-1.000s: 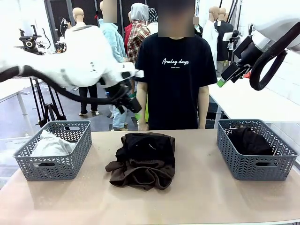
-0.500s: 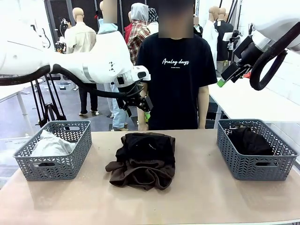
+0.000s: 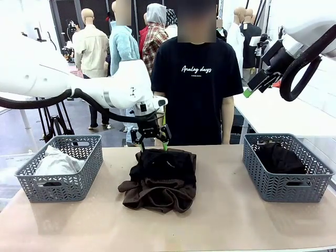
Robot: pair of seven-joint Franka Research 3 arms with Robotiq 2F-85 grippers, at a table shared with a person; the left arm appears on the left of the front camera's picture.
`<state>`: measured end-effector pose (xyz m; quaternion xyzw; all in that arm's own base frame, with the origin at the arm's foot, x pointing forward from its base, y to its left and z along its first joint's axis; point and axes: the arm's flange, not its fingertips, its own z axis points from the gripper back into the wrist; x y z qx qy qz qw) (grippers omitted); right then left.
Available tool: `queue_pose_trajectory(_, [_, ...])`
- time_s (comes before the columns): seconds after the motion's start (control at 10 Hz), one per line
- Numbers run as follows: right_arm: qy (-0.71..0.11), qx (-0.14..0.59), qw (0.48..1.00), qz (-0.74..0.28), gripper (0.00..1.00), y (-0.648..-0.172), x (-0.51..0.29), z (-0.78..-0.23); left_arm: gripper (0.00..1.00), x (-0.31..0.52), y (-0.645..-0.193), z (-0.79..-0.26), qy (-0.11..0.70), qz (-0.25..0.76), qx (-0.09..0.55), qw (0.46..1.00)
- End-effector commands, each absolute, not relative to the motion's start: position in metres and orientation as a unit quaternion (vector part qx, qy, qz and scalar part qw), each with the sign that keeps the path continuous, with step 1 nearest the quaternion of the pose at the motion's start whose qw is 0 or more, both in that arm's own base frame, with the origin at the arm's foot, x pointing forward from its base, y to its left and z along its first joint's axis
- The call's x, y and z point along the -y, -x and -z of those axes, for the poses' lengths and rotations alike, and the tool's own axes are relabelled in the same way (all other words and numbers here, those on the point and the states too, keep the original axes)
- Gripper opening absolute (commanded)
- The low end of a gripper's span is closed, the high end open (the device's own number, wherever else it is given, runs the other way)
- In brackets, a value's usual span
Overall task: Sort the tops and bottoms.
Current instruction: Lift clothes from the center of the table with your left hand.
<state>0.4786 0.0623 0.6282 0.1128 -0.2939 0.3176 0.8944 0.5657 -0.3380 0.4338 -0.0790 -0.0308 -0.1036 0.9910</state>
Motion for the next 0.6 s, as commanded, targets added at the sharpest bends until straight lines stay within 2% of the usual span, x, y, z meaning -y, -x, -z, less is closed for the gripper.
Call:
queue_pose_trajectory(0.0, [-0.106,0.287,0.9,-0.311,1.0,-0.48,-0.064,-0.63,1.0,0.351,-0.574,-0.429,0.054,0.1,0.012,0.993])
queue_pose_trajectory(0.5, [-0.106,0.287,0.9,-0.311,1.0,-0.48,-0.064,-0.63,1.0,0.363,-0.568,-0.395,0.058,0.106,-0.026,0.992])
